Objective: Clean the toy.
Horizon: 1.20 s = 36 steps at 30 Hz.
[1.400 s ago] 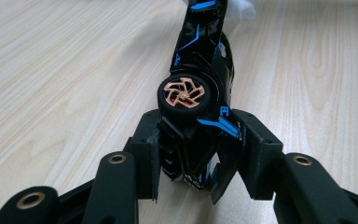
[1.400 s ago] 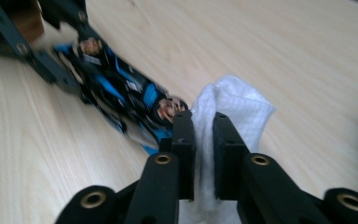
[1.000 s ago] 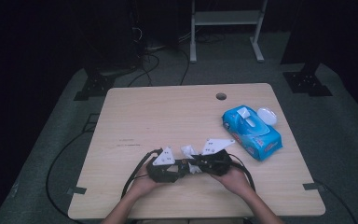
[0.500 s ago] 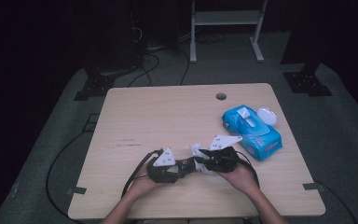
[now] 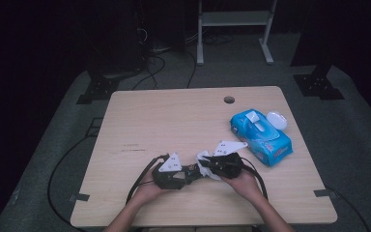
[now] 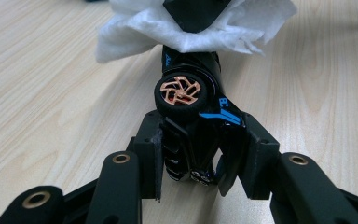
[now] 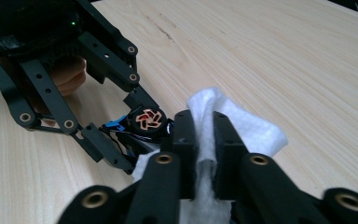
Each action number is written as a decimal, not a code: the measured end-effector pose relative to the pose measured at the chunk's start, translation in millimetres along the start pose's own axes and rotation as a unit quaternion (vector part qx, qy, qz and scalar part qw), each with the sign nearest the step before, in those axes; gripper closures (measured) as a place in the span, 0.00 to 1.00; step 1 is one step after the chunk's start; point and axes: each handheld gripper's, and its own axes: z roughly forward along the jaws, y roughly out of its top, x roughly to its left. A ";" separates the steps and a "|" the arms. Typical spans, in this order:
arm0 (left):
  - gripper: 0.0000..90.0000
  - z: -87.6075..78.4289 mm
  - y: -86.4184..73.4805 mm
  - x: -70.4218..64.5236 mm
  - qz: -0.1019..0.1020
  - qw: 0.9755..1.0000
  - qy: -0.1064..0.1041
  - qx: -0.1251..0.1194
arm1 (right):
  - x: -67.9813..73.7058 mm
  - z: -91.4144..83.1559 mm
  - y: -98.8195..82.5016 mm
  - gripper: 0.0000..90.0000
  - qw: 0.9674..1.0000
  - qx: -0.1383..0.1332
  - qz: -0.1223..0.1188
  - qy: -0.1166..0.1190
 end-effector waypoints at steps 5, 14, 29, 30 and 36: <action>0.64 0.8 0.1 -0.5 -0.004 1.000 0.000 -0.004 | 16.1 3.2 4.3 0.94 1.000 -0.015 0.001 0.027; 0.65 0.2 -0.7 -1.1 0.001 1.000 0.004 -0.006 | 12.4 1.9 2.2 0.94 1.000 -0.002 -0.003 -0.013; 0.65 1.5 0.5 -3.5 0.004 1.000 0.005 -0.005 | 19.4 3.2 3.0 0.95 0.998 -0.004 -0.032 -0.047; 0.65 1.5 1.0 -3.8 0.006 1.000 0.005 -0.003 | 19.5 3.6 2.7 0.95 0.999 -0.008 -0.025 -0.040; 0.65 0.8 0.2 -4.0 0.007 1.000 0.005 -0.004 | 44.6 17.5 8.8 0.95 0.999 -0.015 -0.046 0.018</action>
